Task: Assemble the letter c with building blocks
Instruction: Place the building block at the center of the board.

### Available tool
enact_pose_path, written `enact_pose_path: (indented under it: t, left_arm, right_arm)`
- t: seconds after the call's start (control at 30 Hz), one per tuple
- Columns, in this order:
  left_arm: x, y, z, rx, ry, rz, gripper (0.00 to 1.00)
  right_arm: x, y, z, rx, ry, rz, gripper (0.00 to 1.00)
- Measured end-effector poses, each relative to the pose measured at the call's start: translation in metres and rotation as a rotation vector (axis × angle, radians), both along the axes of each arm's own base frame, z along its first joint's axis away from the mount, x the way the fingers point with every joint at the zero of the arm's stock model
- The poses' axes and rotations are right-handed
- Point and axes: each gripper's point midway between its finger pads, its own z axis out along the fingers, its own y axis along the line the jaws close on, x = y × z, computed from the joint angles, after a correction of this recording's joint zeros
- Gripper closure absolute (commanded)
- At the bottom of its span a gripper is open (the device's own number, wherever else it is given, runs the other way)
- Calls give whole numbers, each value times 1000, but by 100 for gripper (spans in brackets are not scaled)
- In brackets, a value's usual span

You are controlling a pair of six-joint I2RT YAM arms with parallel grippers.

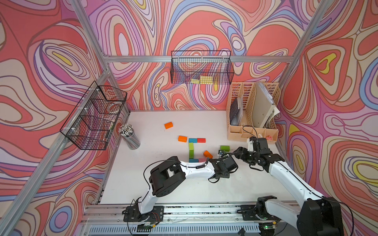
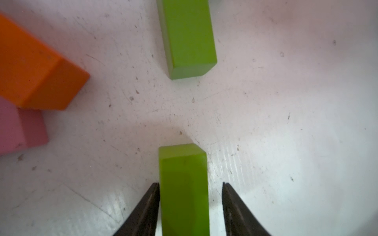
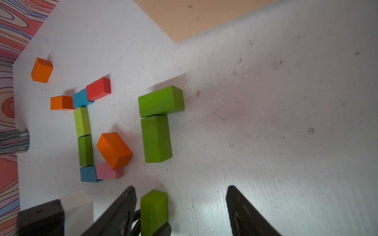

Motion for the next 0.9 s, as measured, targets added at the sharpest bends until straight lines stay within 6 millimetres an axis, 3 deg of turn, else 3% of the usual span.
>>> enact_pose_path:
  t: [0.2,0.43,0.6,0.73,0.9]
  left_arm:
    - [-2,28,29,-82,-9,-33,55]
    - [13,102,49,-142,-47,-24,54]
    - [19,152,64,-197,-78,-28,54]
    - [29,191,73,-243,-103,-6,54]
    - [31,213,70,-287,-85,-34,54]
  right_arm:
    - [-1,5,-7,13,27,34,37]
    - [-13,12,-19,26,106,55,42]
    - [-27,29,-13,-14,147,87,43]
    - [-41,41,-4,-47,175,101,51]
    - [-51,49,4,-71,216,79,47]
